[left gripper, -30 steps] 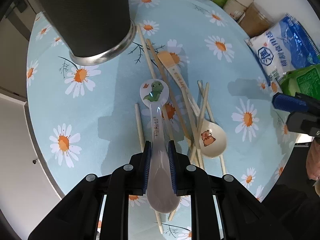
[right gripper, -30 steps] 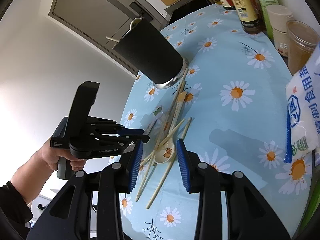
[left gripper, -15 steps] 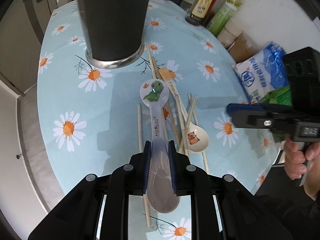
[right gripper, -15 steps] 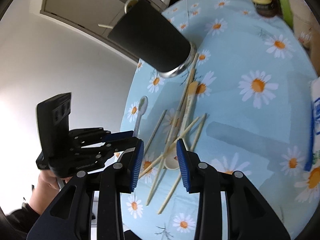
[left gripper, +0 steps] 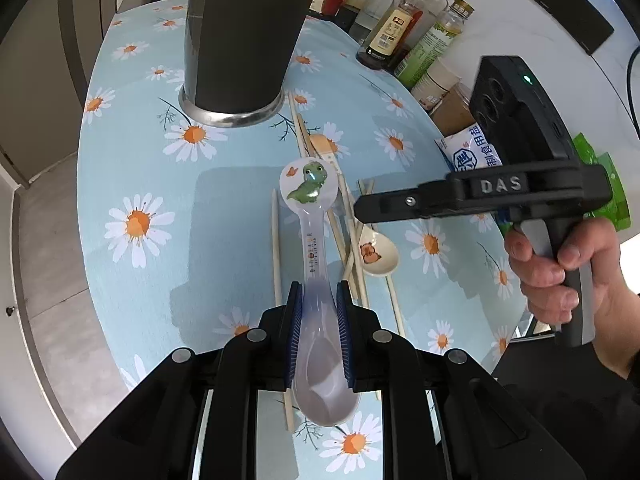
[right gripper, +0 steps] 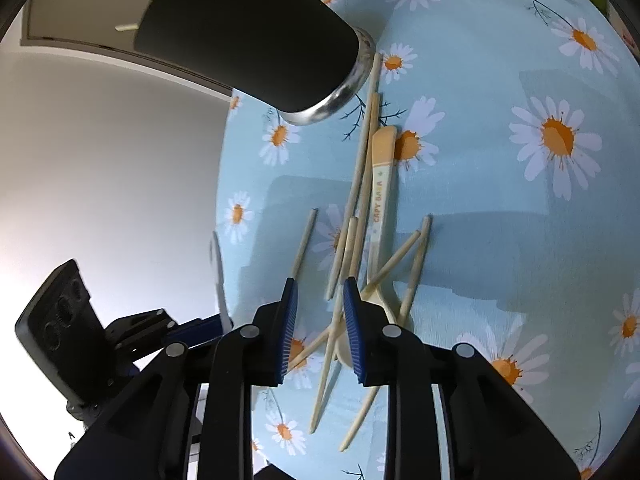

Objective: Organize utensils
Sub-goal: 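Lift the white spoon with the left gripper while the right approaches the yellow-tipped wooden spatula, then close the right gripper on a wooden chopstick while the left holds the white spoon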

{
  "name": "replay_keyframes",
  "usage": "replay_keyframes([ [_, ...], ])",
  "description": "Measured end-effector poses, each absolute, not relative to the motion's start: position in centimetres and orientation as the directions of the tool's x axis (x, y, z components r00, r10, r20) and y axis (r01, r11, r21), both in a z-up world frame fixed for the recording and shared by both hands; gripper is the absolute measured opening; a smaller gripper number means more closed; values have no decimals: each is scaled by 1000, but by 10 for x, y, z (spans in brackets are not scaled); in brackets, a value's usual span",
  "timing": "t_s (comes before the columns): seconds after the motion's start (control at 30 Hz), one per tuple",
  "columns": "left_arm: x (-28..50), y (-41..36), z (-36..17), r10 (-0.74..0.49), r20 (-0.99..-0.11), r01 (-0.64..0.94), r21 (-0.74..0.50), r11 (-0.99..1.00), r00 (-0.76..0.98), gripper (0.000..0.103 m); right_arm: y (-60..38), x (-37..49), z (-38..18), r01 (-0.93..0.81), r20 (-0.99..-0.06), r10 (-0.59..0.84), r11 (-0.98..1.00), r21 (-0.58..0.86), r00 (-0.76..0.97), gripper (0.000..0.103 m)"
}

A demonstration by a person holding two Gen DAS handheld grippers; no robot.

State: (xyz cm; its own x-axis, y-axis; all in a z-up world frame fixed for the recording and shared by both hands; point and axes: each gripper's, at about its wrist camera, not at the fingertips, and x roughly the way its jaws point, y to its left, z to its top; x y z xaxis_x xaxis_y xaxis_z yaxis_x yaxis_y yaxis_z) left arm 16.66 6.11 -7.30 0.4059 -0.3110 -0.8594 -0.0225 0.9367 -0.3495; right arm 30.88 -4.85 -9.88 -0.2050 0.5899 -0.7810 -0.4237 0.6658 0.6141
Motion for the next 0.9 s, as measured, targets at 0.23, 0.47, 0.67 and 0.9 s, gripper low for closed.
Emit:
replay_keyframes([
  [0.23, 164, 65, -81, -346, -848, 10, -374, 927, 401, 16, -34, 308, -108, -447, -840, 510, 718, 534, -183, 26],
  [0.47, 164, 73, -88, -365, -841, 26, -388, 921, 400, 16, -25, 307, -116, -447, -864, 471, 744, 497, -178, 25],
  [0.67, 165, 78, -91, -376, -834, 39, -395, 918, 403, 16, -14, 307, -121, -449, -878, 439, 757, 475, -190, 19],
  [0.9, 165, 86, -94, -389, -827, 41, -409, 912, 405, 16, -5, 298, -121, -473, -886, 425, 751, 461, -188, 6],
])
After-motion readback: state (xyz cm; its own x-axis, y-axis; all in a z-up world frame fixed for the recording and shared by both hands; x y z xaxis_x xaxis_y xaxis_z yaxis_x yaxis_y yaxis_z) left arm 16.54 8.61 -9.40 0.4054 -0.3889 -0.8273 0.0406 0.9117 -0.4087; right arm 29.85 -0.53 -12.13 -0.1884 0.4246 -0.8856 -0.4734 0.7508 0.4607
